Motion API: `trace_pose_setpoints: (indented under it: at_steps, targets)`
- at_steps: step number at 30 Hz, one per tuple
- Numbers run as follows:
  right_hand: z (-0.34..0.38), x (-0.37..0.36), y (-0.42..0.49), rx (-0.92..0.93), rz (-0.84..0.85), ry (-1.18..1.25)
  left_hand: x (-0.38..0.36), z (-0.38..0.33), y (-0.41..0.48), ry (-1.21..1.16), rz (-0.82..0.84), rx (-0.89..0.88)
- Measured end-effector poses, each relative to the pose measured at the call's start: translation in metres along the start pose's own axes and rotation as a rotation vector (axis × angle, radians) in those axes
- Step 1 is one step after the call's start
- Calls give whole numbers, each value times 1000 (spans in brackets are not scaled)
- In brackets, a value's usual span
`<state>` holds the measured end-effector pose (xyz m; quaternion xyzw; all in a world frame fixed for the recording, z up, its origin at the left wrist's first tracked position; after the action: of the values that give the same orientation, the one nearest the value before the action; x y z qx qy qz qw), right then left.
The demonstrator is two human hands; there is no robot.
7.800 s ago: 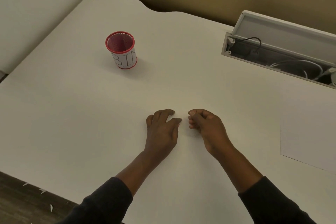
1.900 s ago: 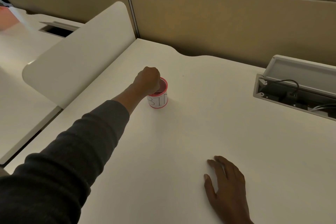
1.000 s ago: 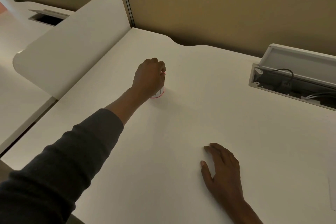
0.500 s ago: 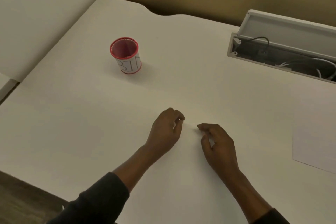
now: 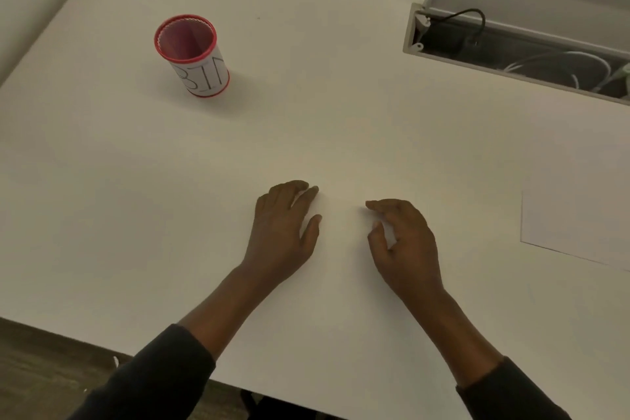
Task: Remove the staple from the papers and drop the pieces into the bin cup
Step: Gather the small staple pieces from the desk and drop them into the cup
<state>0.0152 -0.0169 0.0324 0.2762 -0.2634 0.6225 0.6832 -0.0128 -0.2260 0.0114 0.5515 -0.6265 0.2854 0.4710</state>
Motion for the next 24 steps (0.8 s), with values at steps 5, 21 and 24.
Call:
trace_pose_setpoints:
  at_steps: [5, 21, 24]
  targets:
    - [-3, -3, -32, 96, 106, -170, -8, -1, -28, 85, 93, -52]
    - [5, -19, -11, 150, 9, -226, -6, -3, -37, 63, 22, -137]
    - [7, -21, -2, 131, -8, -212, -6, -3, -37, 60, 30, -128]
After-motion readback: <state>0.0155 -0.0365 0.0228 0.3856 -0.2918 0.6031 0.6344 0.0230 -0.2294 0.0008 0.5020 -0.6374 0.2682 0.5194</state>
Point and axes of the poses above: each hand's wrist, its own y-axis towards the middle knuckle, its own x-axis out of the back of the hand, z = x × y, the point moved 1 cm from there along y, towards the middle knuckle, and after that the axes turned 5 degrees about y, right-handed, at the moved point
